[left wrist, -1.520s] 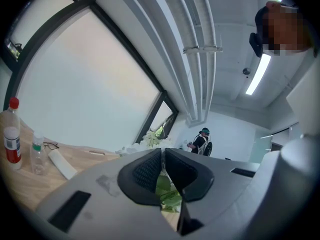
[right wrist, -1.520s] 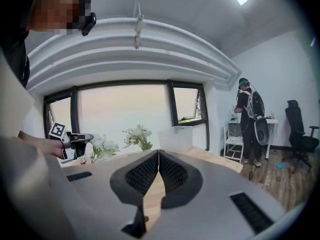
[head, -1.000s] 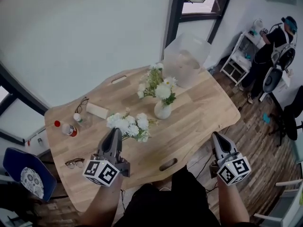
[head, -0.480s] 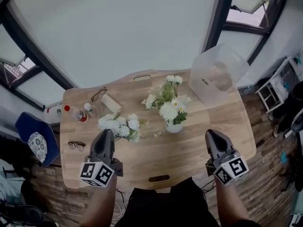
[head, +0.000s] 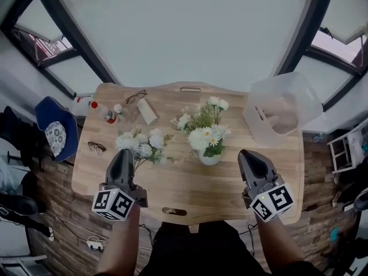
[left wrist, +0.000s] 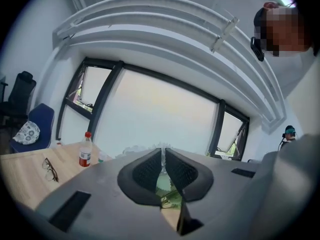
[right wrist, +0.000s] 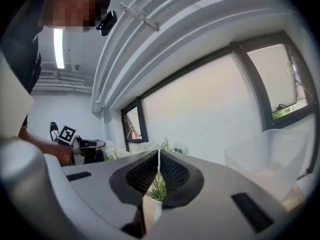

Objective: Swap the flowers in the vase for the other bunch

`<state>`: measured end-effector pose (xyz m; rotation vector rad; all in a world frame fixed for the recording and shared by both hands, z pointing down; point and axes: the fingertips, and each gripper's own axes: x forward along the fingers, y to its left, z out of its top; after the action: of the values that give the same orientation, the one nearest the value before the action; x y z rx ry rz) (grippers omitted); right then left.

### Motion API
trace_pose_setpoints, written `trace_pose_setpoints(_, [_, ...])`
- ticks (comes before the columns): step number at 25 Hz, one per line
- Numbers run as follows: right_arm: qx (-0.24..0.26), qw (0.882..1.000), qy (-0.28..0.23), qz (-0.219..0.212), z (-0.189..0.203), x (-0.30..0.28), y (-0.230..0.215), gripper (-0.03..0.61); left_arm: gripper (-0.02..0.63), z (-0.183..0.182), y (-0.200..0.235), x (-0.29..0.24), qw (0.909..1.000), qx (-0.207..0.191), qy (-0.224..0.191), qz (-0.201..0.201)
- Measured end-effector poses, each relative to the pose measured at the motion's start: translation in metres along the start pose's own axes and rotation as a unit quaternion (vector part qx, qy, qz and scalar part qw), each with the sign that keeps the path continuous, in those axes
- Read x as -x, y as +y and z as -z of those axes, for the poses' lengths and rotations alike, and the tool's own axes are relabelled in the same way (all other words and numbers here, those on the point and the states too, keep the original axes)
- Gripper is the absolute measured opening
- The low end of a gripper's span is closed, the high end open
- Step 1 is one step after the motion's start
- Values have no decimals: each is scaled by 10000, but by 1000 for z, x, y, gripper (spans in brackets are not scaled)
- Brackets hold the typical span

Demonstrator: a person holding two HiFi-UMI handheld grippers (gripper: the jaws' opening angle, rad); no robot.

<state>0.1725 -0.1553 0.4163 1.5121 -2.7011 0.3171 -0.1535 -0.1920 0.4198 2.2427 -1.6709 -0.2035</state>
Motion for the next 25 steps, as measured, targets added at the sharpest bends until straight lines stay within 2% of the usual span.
trace_pose_setpoints(6, [197, 9983, -152, -535, -27, -23, 21, 29, 28, 0, 10, 10, 9996, 182, -106, -174])
trace_pose_setpoints(15, [550, 9967, -210, -565, -41, -50, 44, 29, 28, 10, 8, 5, 9987, 458, -145, 143])
trace_pose_setpoints(19, [607, 9963, 25, -610, -36, -59, 42, 37, 28, 11, 11, 1, 9985, 497, -136, 178])
trace_pose_setpoints(25, [749, 9947, 380, -596, -24, -75, 40, 224, 28, 10, 18, -3, 9984, 518, -114, 217])
